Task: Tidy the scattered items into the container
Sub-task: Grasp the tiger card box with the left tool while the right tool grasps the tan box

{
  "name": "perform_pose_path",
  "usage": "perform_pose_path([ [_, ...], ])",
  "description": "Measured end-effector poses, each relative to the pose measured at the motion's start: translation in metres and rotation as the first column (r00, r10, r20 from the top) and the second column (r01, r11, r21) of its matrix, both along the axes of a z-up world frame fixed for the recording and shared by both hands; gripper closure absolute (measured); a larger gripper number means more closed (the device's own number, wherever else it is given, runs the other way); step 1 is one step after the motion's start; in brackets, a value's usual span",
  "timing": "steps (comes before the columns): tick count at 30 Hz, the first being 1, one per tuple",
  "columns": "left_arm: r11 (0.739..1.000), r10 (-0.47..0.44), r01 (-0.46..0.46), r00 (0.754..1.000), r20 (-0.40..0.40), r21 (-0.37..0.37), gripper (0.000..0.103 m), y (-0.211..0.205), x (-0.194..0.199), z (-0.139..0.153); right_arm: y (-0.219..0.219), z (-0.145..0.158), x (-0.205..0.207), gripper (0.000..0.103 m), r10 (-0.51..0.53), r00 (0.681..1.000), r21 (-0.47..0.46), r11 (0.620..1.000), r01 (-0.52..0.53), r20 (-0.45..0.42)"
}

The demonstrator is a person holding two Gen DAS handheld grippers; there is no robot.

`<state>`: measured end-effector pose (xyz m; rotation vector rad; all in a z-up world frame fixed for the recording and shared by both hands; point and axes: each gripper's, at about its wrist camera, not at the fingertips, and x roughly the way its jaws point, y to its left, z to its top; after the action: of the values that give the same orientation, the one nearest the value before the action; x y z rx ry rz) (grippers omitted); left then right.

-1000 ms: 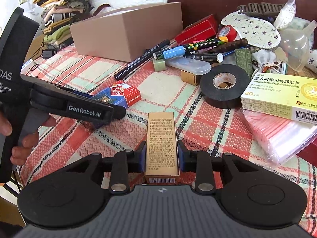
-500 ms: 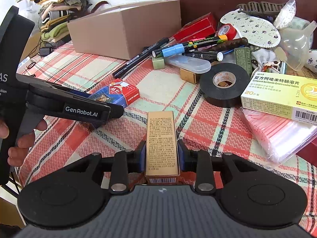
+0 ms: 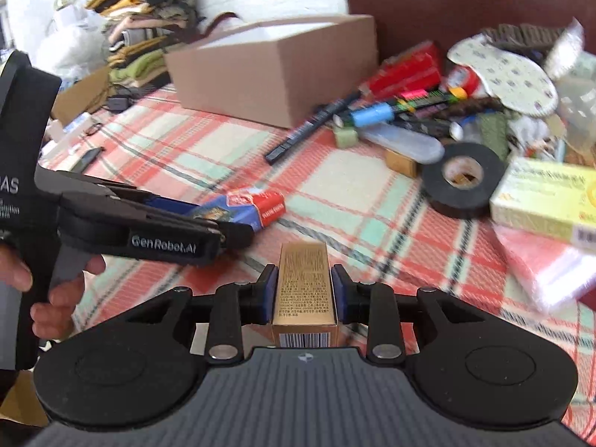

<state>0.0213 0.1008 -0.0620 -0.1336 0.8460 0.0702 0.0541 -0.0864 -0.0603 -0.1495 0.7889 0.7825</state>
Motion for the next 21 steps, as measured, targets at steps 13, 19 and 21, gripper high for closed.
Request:
perform_pose_path([
  [13,1.000,0.029,-0.029,0.999,-0.035,-0.004,0.041,0.032,-0.002,-0.008,0.038,-0.003,0.009,0.068,0.088,0.996,-0.121,0.989,-0.086,0.007],
  [19,1.000,0.023,-0.022,0.999,-0.048,0.022,0.029,0.029,0.009,-0.021,0.043,-0.019,0.013,0.068,0.082,0.997,-0.154,0.985,-0.083,-0.014],
  [21,0.999,0.018,-0.016,0.999,-0.047,0.039,0.029,0.027,0.014,-0.024,0.048,-0.021,0.014,0.068,0.094,0.996,-0.163,0.982,-0.092,0.001],
])
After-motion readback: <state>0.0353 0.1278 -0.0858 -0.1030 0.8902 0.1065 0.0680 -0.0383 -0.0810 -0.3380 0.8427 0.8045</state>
